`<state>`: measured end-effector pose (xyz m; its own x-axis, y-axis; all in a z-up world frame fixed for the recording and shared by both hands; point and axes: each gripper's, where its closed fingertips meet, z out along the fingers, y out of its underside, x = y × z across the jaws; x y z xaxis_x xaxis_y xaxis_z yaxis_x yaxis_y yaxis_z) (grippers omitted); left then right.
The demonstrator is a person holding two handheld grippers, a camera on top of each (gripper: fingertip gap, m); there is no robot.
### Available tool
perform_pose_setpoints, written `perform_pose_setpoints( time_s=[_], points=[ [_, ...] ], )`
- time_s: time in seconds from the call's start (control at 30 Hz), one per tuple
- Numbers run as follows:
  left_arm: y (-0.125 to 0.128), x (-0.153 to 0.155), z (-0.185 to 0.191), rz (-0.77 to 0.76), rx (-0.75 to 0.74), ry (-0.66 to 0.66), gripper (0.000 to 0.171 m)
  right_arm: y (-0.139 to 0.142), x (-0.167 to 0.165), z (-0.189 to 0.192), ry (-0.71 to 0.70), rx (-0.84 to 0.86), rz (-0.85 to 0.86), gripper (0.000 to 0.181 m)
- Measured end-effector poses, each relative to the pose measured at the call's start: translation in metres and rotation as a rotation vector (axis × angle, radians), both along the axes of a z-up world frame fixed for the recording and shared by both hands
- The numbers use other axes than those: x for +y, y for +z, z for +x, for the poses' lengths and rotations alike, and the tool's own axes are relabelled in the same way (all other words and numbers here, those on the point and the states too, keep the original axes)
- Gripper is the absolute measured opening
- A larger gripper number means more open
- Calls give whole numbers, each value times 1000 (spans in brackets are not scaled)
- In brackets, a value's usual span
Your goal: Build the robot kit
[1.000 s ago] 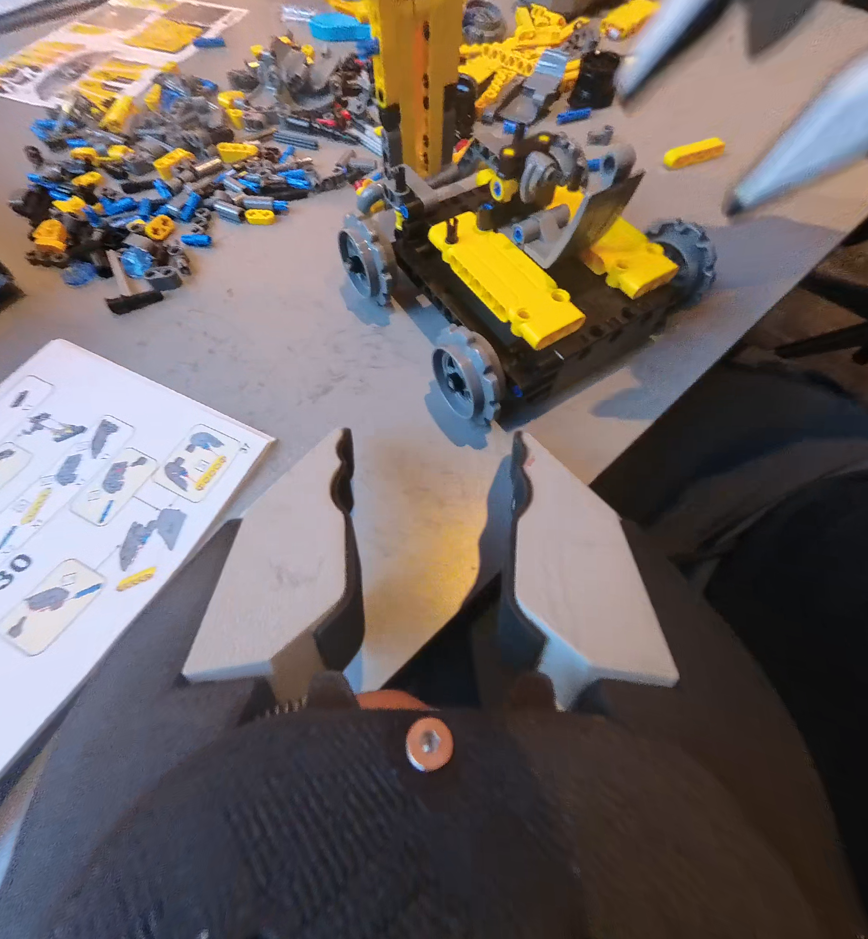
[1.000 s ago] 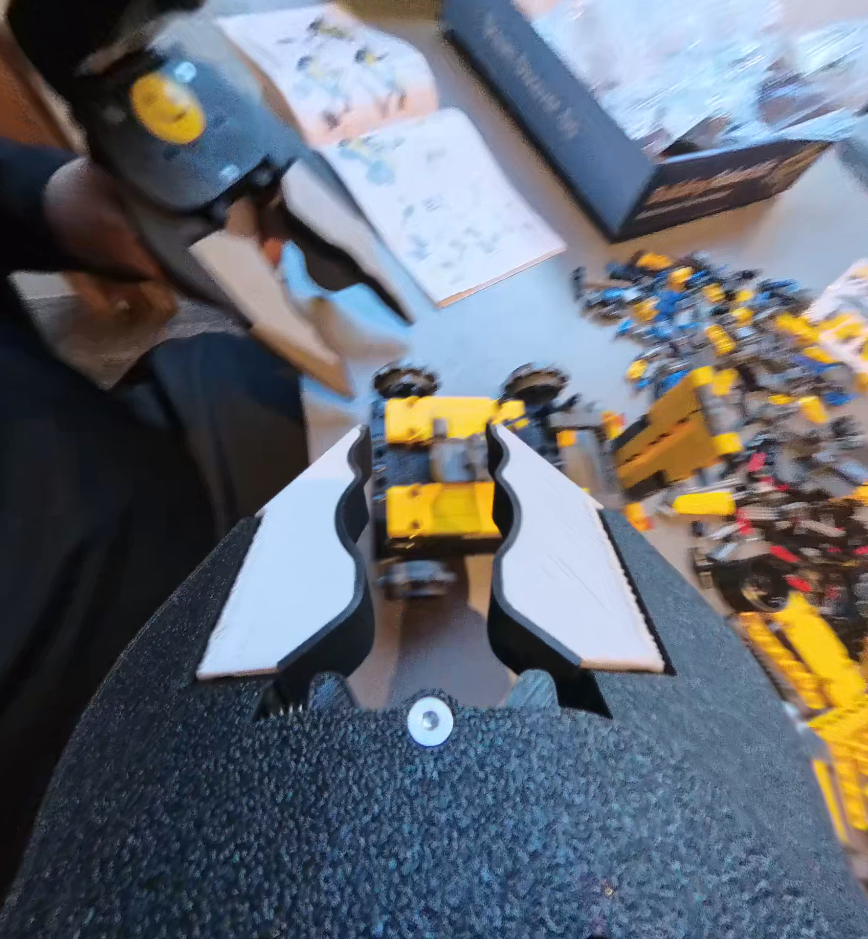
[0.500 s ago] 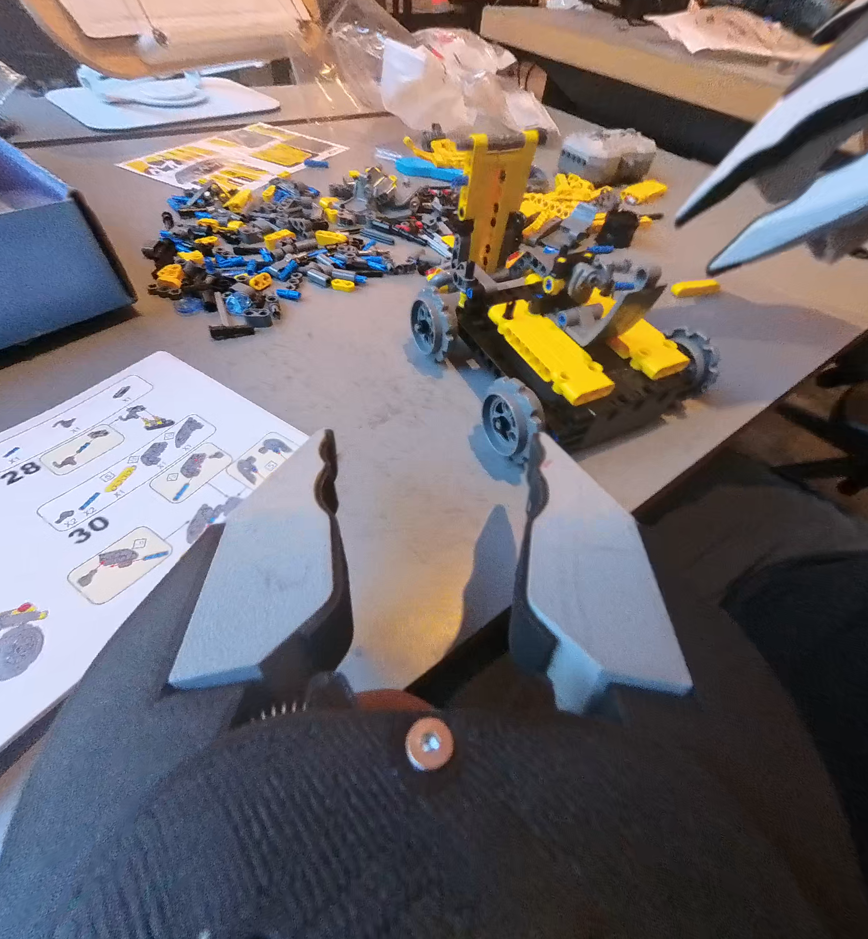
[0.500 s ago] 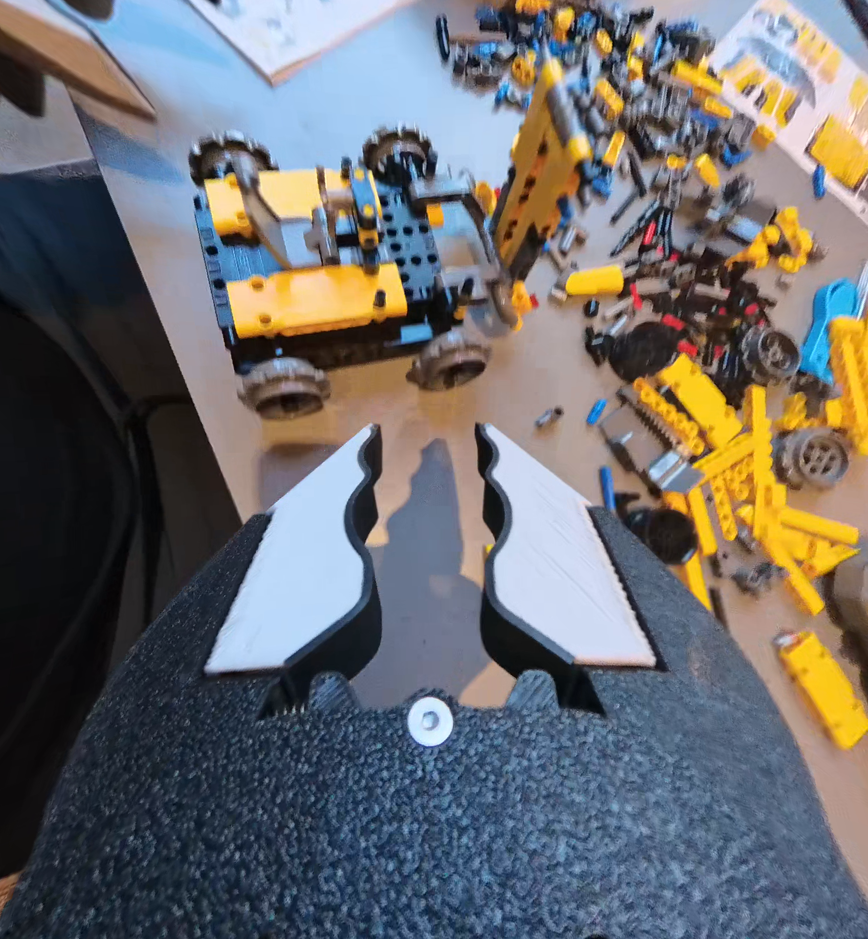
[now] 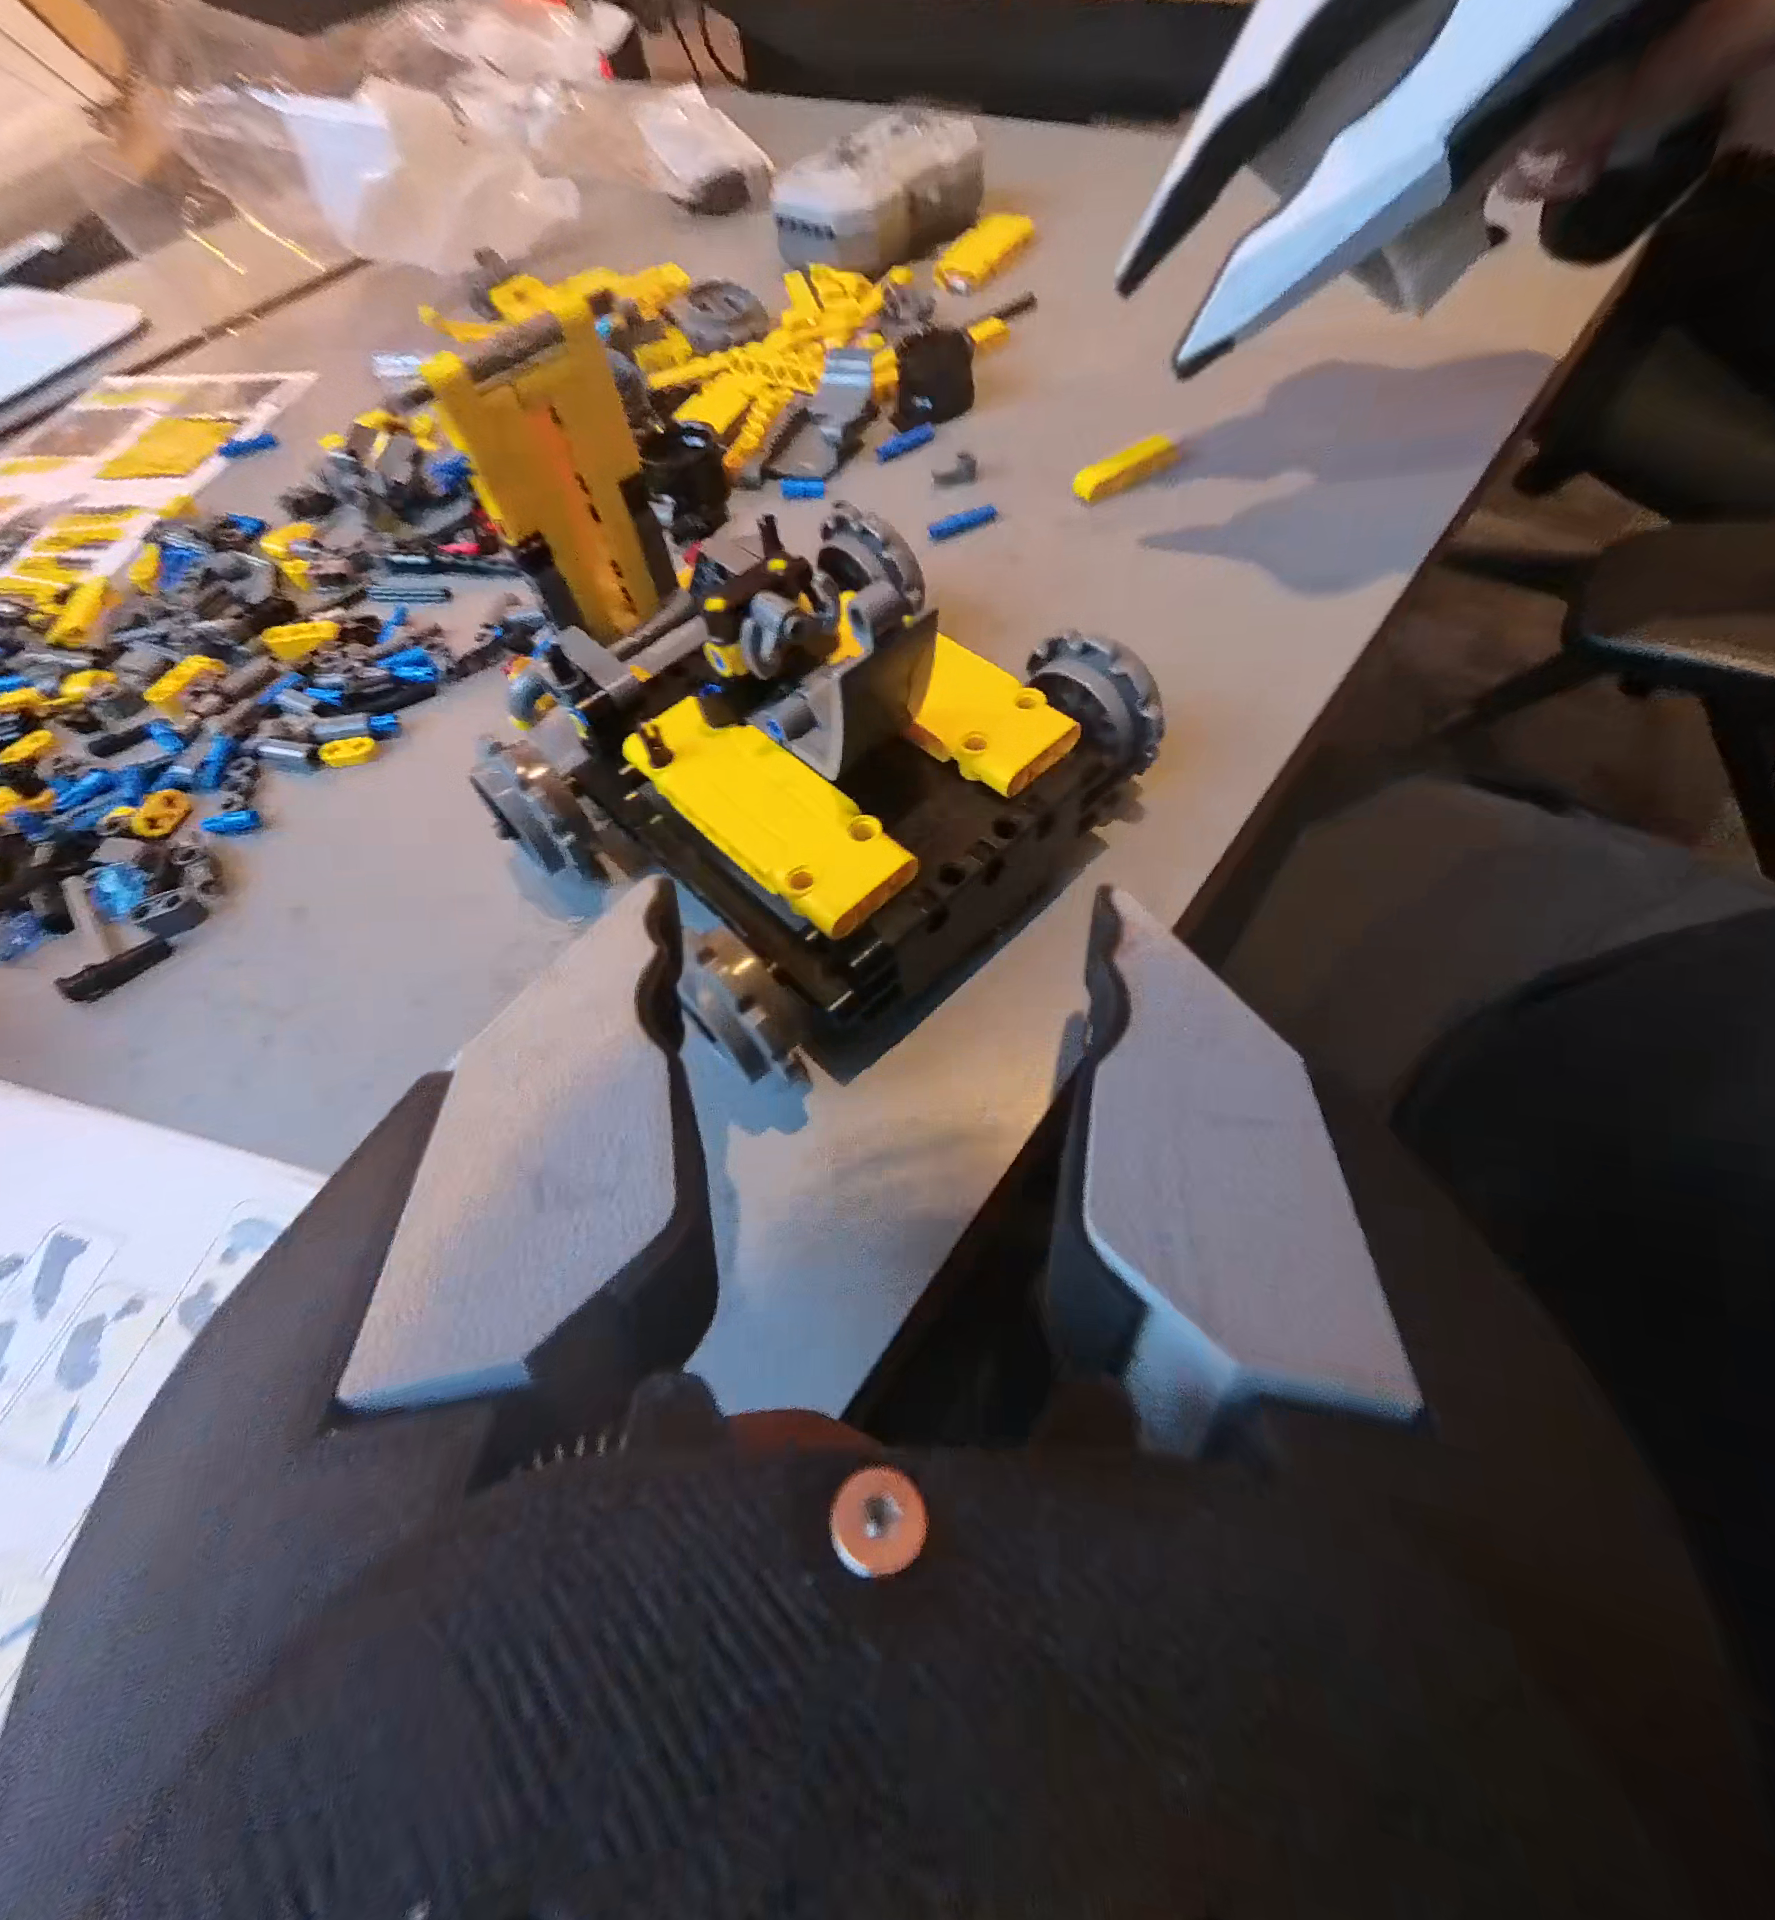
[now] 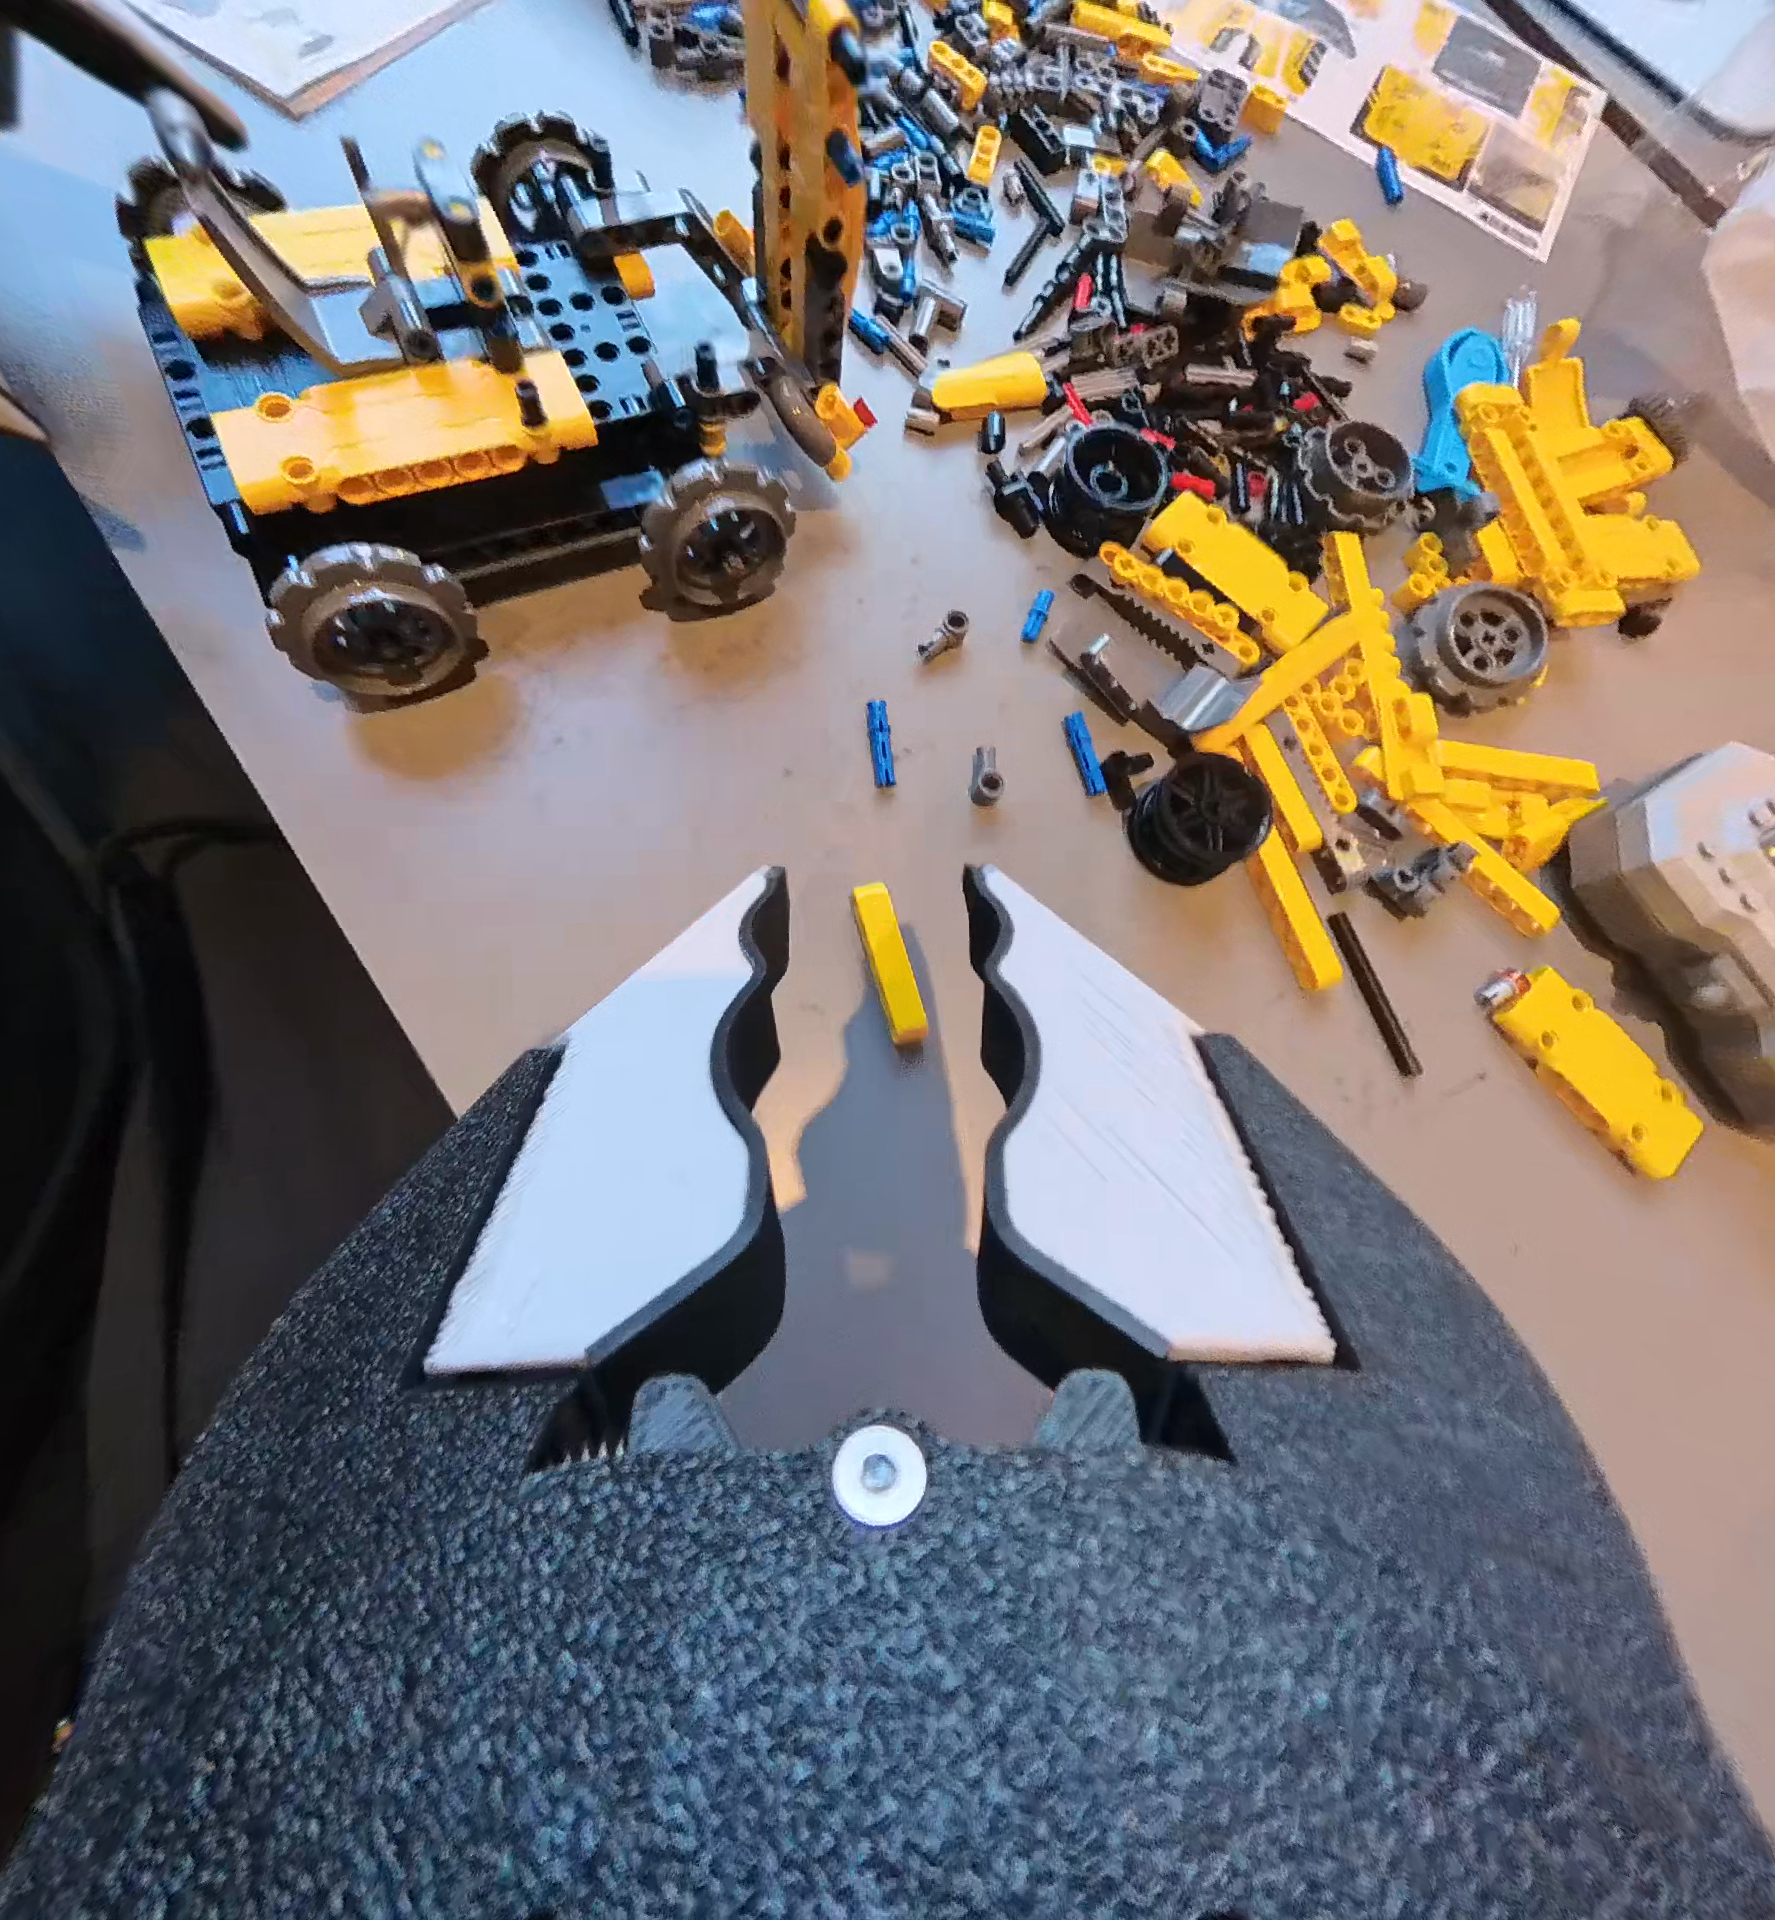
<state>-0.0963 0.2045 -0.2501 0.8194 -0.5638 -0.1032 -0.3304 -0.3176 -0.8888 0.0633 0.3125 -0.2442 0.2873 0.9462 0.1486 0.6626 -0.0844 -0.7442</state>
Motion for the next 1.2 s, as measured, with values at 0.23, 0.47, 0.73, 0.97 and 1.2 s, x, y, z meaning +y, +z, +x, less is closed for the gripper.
perform_pose_setpoints(
  time_s=[0.23,0.47,0.73,0.97,1.2],
  points=[
    [-9,16,13,-19,112,-52,78,-11,13,20,-55,-11,-28,39],
    [-18,14,6,-48,107,-14,75,-9,39,18,-57,16,-37,36],
    [-9,8,-4,-38,7,-11,73,-10,45,-22,69,55,-122,33],
    [-11,8,-5,-59,-41,-17,75,-26,48,-83,197,-17,-226,18],
    [-12,6,-6,-67,-76,-24,75,-48,39,-76,215,-124,-333,6]
  ],
)
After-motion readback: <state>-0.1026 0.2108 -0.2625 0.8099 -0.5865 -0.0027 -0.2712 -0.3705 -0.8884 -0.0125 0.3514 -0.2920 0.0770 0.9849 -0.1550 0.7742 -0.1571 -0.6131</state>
